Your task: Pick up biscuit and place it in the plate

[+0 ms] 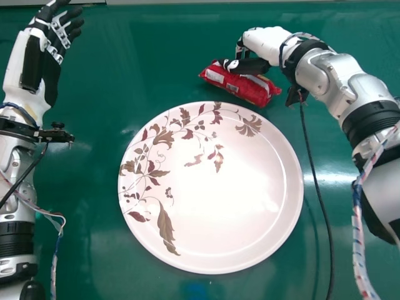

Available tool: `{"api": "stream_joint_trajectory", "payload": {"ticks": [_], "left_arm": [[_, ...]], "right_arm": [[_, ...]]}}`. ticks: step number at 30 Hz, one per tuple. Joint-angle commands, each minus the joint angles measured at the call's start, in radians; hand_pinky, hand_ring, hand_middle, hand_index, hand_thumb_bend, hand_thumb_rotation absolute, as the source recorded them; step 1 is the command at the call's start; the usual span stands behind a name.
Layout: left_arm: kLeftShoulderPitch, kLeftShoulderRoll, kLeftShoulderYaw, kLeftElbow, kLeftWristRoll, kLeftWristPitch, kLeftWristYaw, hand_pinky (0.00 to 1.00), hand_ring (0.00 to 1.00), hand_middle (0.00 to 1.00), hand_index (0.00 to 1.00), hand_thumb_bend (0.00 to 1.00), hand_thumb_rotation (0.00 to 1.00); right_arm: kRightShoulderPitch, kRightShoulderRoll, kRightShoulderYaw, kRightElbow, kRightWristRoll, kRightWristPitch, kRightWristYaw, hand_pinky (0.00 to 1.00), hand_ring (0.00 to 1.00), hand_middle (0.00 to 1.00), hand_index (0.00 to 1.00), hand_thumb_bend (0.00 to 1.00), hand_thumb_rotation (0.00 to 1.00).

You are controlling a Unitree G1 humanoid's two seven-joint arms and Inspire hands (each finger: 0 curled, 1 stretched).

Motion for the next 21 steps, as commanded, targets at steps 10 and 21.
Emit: {"api": "stream_joint_trajectory", "payload": {"ticks": [10, 21], "left_arm": [[0.010, 0.023, 0.018, -0.026, -0.008, 0.012, 0.004, 1.00, 0.94, 0.90, 0.96, 0.52, 0.54], [0.023, 0.032, 0.019, -0.042, -0.004, 0.017, 0.013, 1.00, 0.93, 0.89, 0.95, 0.55, 0.55]], "right_arm": [[0.005, -0.034, 0.041, 0.005, -0.088, -0.008, -0.190, 0.39, 0.44, 0.49, 0.50, 0.50, 0.00], [0.016, -0.040, -0.015, -0.081, -0.023, 0.134, 0.024, 0.42, 0.54, 0.61, 0.61, 0.65, 0.15]]}}
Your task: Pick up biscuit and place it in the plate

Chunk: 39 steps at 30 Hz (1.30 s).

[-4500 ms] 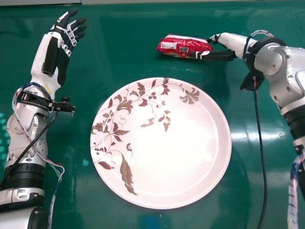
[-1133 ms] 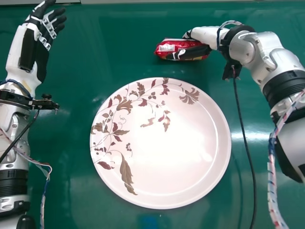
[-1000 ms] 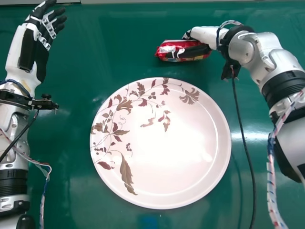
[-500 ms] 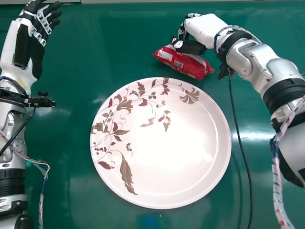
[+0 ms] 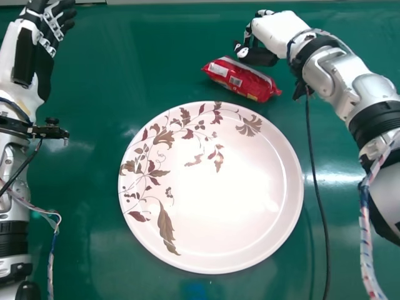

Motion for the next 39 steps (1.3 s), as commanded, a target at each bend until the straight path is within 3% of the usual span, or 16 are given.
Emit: {"api": "stream_joint_trajectory", "payload": {"ticks": [1, 3, 4, 9, 13, 20, 30, 39], "left_arm": [[0.022, 0.011, 0.018, -0.010, -0.006, -0.002, 0.005, 1.00, 0.93, 0.89, 0.95, 0.55, 0.54], [0.022, 0.010, 0.018, -0.004, -0.009, -0.013, -0.003, 1.00, 0.93, 0.90, 0.95, 0.55, 0.54], [0.022, 0.010, 0.018, -0.001, -0.009, -0.016, -0.006, 1.00, 0.93, 0.90, 0.95, 0.56, 0.55], [0.030, 0.009, 0.016, -0.018, 0.002, -0.004, 0.010, 1.00, 0.93, 0.90, 0.95, 0.57, 0.57], [0.026, 0.009, 0.014, -0.009, -0.003, -0.002, 0.007, 1.00, 0.94, 0.90, 0.95, 0.57, 0.56], [0.024, 0.000, 0.007, -0.026, -0.007, 0.017, 0.012, 1.00, 0.94, 0.90, 0.96, 0.53, 0.53], [0.025, 0.001, 0.010, -0.030, -0.011, 0.020, 0.011, 1.00, 0.95, 0.90, 0.96, 0.54, 0.53], [0.019, -0.001, 0.010, -0.032, -0.017, 0.021, 0.006, 1.00, 0.95, 0.91, 0.95, 0.53, 0.54]], "right_arm": [[0.022, -0.018, -0.033, -0.072, 0.042, 0.060, 0.099, 0.46, 0.58, 0.66, 0.69, 0.81, 0.32], [0.045, -0.031, -0.055, -0.147, 0.062, 0.122, 0.179, 0.52, 0.65, 0.73, 0.79, 0.95, 0.52], [0.058, -0.040, -0.065, -0.189, 0.068, 0.153, 0.220, 0.57, 0.71, 0.79, 0.83, 0.98, 0.60], [0.135, -0.082, -0.113, -0.392, 0.100, 0.287, 0.388, 0.69, 0.82, 0.89, 0.92, 1.00, 0.72], [0.176, -0.099, -0.142, -0.494, 0.111, 0.362, 0.468, 0.73, 0.87, 0.92, 0.95, 1.00, 0.73], [0.204, -0.109, -0.161, -0.567, 0.111, 0.417, 0.535, 0.76, 0.89, 0.94, 0.98, 1.00, 0.71], [0.239, -0.122, -0.136, -0.607, 0.073, 0.419, 0.599, 0.73, 0.86, 0.92, 0.96, 1.00, 0.64], [0.258, -0.128, -0.104, -0.626, 0.040, 0.382, 0.637, 0.69, 0.83, 0.89, 0.95, 1.00, 0.68]]}}
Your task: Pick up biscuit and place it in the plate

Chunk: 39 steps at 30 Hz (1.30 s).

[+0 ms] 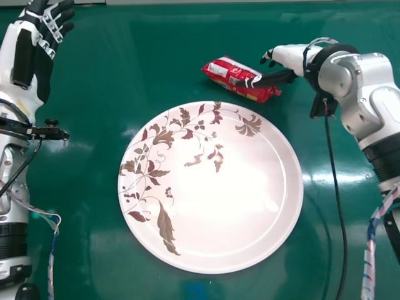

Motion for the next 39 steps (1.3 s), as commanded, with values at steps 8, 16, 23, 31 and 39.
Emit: {"api": "stream_joint_trajectory", "payload": {"ticks": [8, 16, 23, 31, 39], "left_arm": [[0.017, -0.003, 0.004, -0.041, -0.008, 0.005, 0.007, 1.00, 0.94, 0.91, 0.95, 0.58, 0.56], [0.005, -0.014, 0.005, -0.028, -0.024, -0.011, -0.004, 1.00, 0.93, 0.90, 0.93, 0.48, 0.51], [0.007, -0.011, 0.005, -0.031, -0.025, -0.038, -0.012, 1.00, 0.92, 0.90, 0.93, 0.52, 0.55], [0.016, -0.006, 0.016, -0.029, -0.036, -0.062, -0.024, 1.00, 0.92, 0.90, 0.91, 0.49, 0.58], [0.028, -0.009, 0.025, -0.062, -0.041, -0.047, -0.007, 0.98, 0.92, 0.89, 0.92, 0.51, 0.61]], "right_arm": [[0.031, -0.011, 0.031, -0.019, -0.042, -0.039, 0.014, 0.67, 0.81, 0.89, 0.94, 1.00, 0.68], [0.015, -0.017, 0.080, 0.010, -0.129, -0.096, -0.009, 0.60, 0.75, 0.84, 0.92, 1.00, 0.69], [-0.054, 0.032, 0.192, 0.215, -0.265, -0.151, -0.127, 0.51, 0.65, 0.75, 0.83, 1.00, 0.29], [-0.113, -0.002, 0.388, 0.403, -0.500, -0.302, -0.628, 0.03, 0.08, 0.16, 0.48, 0.52, 0.11], [-0.144, 0.002, 0.476, 0.516, -0.600, -0.239, -0.885, 0.00, 0.06, 0.13, 0.47, 0.52, 0.11]]}}
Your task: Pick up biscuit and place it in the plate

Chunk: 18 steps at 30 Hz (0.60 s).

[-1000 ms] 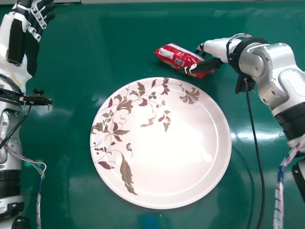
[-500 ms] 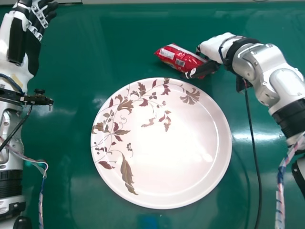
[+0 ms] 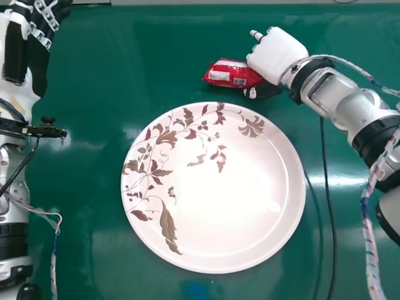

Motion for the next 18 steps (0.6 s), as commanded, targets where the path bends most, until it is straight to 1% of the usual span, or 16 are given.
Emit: {"api": "stream_joint_trajectory", "payload": {"ticks": [1, 2, 4, 6, 8, 11, 14, 18], "left_arm": [[0.022, -0.001, 0.010, -0.021, -0.008, 0.002, 0.004, 0.98, 0.92, 0.89, 0.92, 0.50, 0.61], [0.022, -0.002, 0.010, -0.022, -0.009, 0.000, 0.005, 0.99, 0.92, 0.89, 0.92, 0.49, 0.60], [0.020, -0.004, 0.008, -0.021, -0.010, -0.003, 0.004, 0.96, 0.90, 0.88, 0.91, 0.48, 0.60], [0.012, -0.004, 0.009, -0.003, -0.019, -0.014, -0.010, 0.97, 0.91, 0.88, 0.92, 0.47, 0.59], [0.007, -0.006, 0.009, 0.004, -0.021, -0.017, -0.013, 0.97, 0.90, 0.88, 0.91, 0.50, 0.59], [0.006, -0.003, 0.009, 0.007, -0.018, -0.022, -0.019, 0.98, 0.91, 0.88, 0.92, 0.51, 0.59], [0.005, 0.001, 0.009, 0.013, -0.014, -0.023, -0.022, 0.99, 0.92, 0.90, 0.93, 0.48, 0.60], [0.008, 0.002, 0.008, 0.006, -0.007, -0.003, -0.009, 1.00, 0.93, 0.91, 0.93, 0.49, 0.59]], "right_arm": [[0.023, -0.014, 0.028, 0.045, -0.031, 0.010, 0.027, 0.00, 0.06, 0.13, 0.47, 0.52, 0.11], [0.018, -0.014, 0.026, 0.045, -0.025, 0.011, 0.035, 0.01, 0.06, 0.14, 0.47, 0.52, 0.11], [0.012, -0.013, 0.025, 0.045, -0.017, 0.011, 0.043, 0.01, 0.07, 0.14, 0.47, 0.52, 0.12], [0.012, -0.017, 0.024, 0.039, -0.019, 0.017, 0.028, 0.01, 0.07, 0.14, 0.47, 0.52, 0.12], [0.017, -0.022, 0.012, 0.027, -0.010, 0.026, 0.022, 0.01, 0.07, 0.14, 0.47, 0.52, 0.12], [0.032, -0.031, -0.020, -0.006, 0.018, 0.039, 0.008, 0.01, 0.07, 0.14, 0.47, 0.52, 0.12], [0.050, -0.067, -0.076, -0.097, 0.061, 0.038, 0.032, 0.02, 0.07, 0.14, 0.47, 0.51, 0.11], [0.101, -0.131, -0.170, -0.291, 0.101, 0.054, 0.096, 0.02, 0.07, 0.13, 0.47, 0.51, 0.11]]}}
